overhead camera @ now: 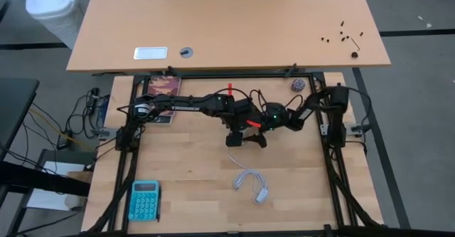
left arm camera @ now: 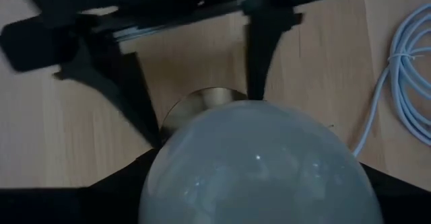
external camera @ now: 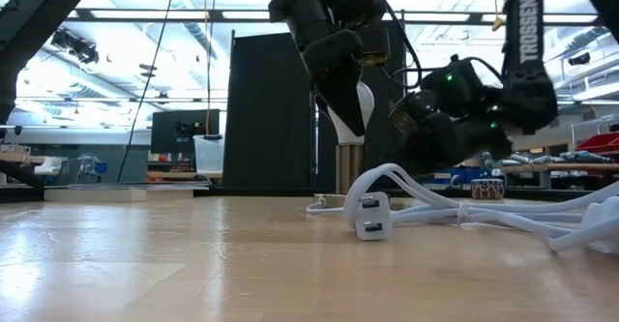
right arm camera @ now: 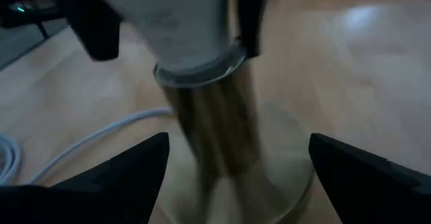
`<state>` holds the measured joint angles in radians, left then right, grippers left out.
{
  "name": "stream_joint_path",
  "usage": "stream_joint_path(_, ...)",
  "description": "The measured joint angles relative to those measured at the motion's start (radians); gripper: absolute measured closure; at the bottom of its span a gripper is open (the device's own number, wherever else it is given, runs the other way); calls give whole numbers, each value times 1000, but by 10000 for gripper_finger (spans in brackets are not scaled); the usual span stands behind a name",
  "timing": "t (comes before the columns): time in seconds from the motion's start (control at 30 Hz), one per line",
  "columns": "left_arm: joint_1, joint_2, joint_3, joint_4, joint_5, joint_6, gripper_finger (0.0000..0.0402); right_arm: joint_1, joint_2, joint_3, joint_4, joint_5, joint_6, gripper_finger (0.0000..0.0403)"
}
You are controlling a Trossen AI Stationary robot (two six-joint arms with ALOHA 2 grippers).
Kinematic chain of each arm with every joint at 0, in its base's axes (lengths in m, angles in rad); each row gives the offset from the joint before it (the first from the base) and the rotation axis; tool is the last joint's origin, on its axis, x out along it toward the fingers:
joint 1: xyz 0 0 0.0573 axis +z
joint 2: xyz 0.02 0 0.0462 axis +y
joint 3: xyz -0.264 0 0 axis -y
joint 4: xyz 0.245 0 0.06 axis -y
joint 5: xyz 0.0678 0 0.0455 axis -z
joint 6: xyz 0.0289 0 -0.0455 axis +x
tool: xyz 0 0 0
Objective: Screw lightbulb
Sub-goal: Insert the lightbulb into the desk lamp
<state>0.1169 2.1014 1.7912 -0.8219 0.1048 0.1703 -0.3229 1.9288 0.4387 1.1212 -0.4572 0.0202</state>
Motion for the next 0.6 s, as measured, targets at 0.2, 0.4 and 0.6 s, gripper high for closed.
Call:
stream_joint_path(0.2, 0, 0, 0, 0, 1, 0, 142, -52, 57, 50, 30, -198, -40, 72)
stream_joint_path(0.4, -1, 0, 0, 7, 3, -2, 142, -67, 84, 101, 28, -330, -73, 106)
stream_joint_path(0.6, -1, 0, 0, 15, 5, -2, 142, -67, 83, 152, 17, -349, -125, 112)
